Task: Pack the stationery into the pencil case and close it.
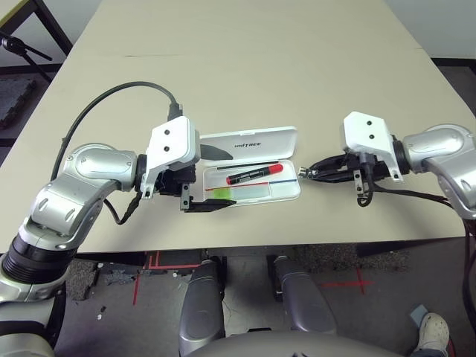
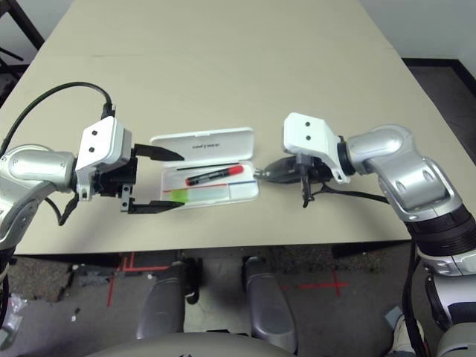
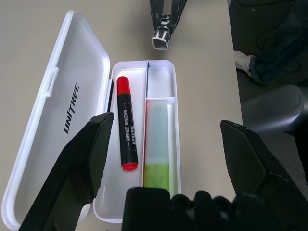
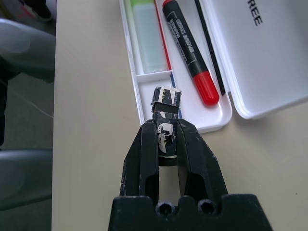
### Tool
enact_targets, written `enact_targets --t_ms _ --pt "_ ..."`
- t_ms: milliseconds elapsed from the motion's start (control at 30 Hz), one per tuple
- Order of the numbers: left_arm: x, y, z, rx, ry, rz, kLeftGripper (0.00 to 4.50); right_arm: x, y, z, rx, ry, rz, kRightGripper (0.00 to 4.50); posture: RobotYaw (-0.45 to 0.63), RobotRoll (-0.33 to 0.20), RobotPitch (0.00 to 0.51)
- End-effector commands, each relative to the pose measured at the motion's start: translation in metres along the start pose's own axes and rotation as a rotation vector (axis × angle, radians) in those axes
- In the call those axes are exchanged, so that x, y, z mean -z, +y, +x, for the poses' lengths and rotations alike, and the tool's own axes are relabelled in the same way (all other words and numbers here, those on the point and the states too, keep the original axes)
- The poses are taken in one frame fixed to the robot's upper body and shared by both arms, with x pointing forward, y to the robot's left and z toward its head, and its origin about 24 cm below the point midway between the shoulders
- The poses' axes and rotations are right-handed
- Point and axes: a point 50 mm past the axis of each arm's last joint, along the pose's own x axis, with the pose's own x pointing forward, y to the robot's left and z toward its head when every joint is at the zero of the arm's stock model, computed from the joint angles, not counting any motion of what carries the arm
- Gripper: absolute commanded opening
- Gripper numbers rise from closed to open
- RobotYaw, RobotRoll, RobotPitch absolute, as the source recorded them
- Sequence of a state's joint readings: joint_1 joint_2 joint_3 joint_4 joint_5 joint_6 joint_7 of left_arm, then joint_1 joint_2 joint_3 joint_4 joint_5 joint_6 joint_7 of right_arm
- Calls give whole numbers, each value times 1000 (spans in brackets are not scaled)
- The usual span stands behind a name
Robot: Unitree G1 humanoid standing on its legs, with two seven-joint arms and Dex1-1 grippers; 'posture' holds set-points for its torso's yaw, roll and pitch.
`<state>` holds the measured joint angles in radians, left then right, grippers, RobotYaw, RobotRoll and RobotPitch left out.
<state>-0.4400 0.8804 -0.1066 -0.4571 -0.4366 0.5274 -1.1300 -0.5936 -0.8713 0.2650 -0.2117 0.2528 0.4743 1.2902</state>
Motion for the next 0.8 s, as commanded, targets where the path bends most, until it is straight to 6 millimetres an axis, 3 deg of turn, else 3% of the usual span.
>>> enact_targets --t_ms 33,633,800 --pt "1 -2 4 17 15 3 4500 -5 0 8 -28 4 -53 272 -115 0 201" --pt "0 -1 5 7 11 2 4500 2 -1 42 -75 14 -85 272 -103 0 195" --pt "1 -1 4 2 13 -1 4500 2 -3 43 -46 1 -80 1984 -103 0 194"
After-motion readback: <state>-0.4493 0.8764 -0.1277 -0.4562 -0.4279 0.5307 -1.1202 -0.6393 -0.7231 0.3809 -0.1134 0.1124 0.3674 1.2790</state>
